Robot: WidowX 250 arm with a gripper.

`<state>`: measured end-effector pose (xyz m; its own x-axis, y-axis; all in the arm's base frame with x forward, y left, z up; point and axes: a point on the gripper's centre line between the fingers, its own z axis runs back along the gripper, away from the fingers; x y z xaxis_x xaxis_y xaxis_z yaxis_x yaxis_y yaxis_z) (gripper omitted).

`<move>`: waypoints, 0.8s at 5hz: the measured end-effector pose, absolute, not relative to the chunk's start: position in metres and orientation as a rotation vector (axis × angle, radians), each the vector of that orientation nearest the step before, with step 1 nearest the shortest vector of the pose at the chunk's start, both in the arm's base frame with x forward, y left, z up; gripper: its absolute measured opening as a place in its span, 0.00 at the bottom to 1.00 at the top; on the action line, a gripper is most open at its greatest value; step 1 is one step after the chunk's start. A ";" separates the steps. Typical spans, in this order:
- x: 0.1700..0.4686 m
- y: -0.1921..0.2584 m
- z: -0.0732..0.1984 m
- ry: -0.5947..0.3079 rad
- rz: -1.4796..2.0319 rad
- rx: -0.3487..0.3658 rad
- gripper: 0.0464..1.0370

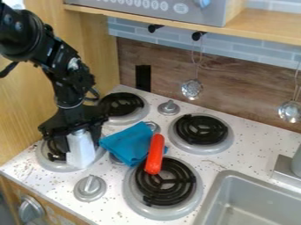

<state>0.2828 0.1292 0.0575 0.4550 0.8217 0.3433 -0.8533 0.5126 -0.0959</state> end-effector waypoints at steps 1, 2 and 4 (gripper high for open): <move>0.277 0.128 0.051 -0.353 0.998 0.087 0.78; 0.271 0.142 0.047 -0.349 0.988 0.094 0.78; 0.259 0.155 0.042 -0.336 0.994 0.102 0.78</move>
<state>0.2589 0.1554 0.0417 0.4989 0.8042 0.3232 -0.8354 0.5455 -0.0677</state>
